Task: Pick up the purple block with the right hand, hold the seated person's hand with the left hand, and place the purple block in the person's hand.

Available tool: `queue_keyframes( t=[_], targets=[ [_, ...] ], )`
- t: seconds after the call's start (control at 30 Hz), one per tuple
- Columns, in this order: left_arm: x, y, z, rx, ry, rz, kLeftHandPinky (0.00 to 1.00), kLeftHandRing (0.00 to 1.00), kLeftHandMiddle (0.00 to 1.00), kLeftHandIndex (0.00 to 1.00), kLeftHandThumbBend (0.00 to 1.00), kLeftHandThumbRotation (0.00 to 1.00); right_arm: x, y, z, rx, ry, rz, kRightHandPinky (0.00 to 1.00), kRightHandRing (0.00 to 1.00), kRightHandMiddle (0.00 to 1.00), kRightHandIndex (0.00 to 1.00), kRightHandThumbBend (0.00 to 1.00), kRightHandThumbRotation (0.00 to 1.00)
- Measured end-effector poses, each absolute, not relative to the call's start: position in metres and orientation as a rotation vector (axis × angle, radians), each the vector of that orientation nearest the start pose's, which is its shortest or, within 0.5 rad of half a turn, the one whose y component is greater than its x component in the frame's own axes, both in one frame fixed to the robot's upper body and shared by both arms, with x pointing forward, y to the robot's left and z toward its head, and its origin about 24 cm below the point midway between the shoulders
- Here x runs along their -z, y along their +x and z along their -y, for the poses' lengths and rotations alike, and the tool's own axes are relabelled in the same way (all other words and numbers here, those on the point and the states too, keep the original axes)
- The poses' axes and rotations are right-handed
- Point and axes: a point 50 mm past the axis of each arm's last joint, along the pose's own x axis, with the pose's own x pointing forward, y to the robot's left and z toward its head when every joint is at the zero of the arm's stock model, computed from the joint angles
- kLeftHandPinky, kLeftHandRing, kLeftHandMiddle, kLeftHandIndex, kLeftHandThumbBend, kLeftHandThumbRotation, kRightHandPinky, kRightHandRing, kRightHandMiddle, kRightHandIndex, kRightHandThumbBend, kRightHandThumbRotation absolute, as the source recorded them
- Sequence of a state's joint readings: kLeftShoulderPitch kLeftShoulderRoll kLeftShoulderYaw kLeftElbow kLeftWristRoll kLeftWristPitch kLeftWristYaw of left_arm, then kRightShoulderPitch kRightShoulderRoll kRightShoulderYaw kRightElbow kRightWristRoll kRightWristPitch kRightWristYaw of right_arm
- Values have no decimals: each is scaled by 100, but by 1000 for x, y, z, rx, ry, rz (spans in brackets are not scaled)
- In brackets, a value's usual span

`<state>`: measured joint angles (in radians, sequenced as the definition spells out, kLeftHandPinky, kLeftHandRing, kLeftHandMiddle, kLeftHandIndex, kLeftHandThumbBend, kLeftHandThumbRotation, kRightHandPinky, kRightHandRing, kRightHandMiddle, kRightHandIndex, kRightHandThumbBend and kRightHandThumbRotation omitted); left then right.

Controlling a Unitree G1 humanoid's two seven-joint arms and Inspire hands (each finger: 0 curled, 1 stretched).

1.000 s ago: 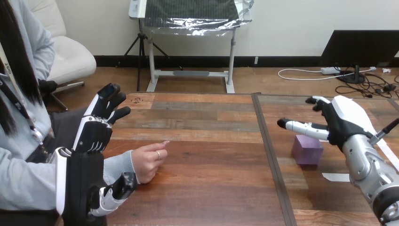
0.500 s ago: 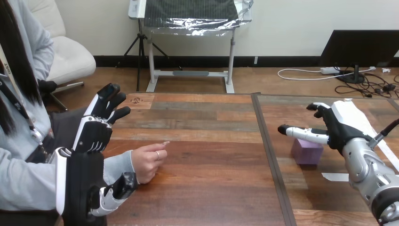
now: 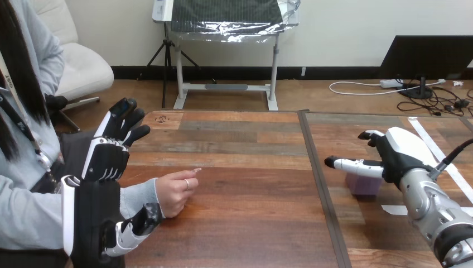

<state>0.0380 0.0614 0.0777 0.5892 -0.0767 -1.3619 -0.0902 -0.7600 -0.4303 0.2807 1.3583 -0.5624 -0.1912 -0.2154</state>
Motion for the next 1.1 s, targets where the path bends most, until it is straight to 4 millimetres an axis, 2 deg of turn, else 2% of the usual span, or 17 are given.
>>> queue_keyframes(
  t=[1.1],
  targets=[
    [-27,184,-181,-42,84,742,78,85,88,87,100,74,-4,338,249,-53,-1188,-398,71,80,85,86,95,74]
  ],
)
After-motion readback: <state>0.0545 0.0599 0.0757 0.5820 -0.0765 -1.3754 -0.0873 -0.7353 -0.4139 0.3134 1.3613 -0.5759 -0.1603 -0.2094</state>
